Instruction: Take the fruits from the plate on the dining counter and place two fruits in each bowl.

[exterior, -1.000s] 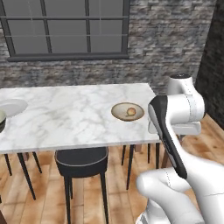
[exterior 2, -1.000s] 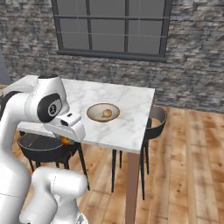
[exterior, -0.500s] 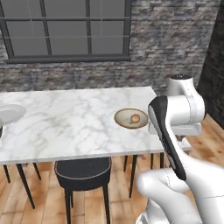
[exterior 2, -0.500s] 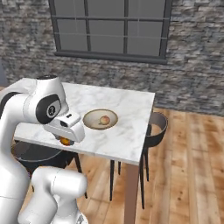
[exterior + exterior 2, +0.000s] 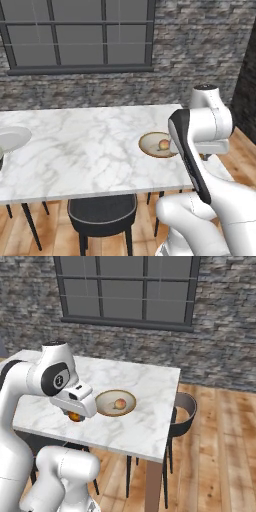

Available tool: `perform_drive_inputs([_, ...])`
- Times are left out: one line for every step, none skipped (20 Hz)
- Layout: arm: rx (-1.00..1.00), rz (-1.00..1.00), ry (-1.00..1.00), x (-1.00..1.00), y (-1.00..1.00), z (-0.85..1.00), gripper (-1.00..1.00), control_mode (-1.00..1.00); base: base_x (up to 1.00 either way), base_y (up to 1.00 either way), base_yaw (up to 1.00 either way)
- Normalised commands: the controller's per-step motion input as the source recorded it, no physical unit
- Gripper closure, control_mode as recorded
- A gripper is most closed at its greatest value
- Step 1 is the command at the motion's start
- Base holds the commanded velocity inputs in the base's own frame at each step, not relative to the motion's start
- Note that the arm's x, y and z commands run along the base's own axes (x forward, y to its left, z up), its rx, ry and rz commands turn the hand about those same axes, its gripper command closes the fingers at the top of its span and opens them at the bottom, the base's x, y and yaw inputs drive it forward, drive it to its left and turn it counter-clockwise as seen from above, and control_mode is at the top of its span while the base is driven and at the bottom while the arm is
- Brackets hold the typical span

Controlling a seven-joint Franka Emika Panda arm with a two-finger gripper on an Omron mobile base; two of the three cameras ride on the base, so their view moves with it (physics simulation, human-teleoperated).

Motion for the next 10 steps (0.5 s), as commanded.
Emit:
perform_drive_inputs([0.0, 0.0, 0.0, 0.0, 0.0, 0.0, 1.0, 1.0, 0.54, 0.13, 0.0])
perform_drive_inputs([0.0, 0.0, 0.0, 0.0, 0.0, 0.0, 1.0, 1.0, 0.51, 0.05, 0.0])
perform_drive_inputs([0.0, 0.0, 0.0, 0.0, 0.0, 0.0, 1.0, 1.0, 0.51, 0.02, 0.0])
perform_drive_inputs([0.0, 0.0, 0.0, 0.0, 0.0, 0.0, 1.0, 1.0, 0.51, 0.0, 0.0])
perform_drive_inputs([0.0, 0.0, 0.0, 0.0, 0.0, 0.0, 1.0, 1.0, 0.51, 0.0, 0.0])
perform_drive_inputs([0.0, 0.0, 0.0, 0.58, 0.0, 0.0, 1.0, -1.0, 0.0, 0.0, 0.0])
perform_drive_inputs([0.0, 0.02, 0.0, 0.71, 0.0, 0.0, 1.0, -1.0, 0.0, 0.0, 0.0])
perform_drive_inputs([0.0, 0.05, 0.0, 0.77, 0.0, 0.0, 1.0, -1.0, 0.0, 0.0, 0.0])
perform_drive_inputs([0.0, 0.1, 0.0, 0.83, 0.0, 0.0, 1.0, -1.0, 0.0, 0.0, 0.0])
perform_drive_inputs([0.0, 0.11, 0.0, 0.76, 0.0, 0.0, 1.0, -1.0, 0.0, 0.0, 0.0])
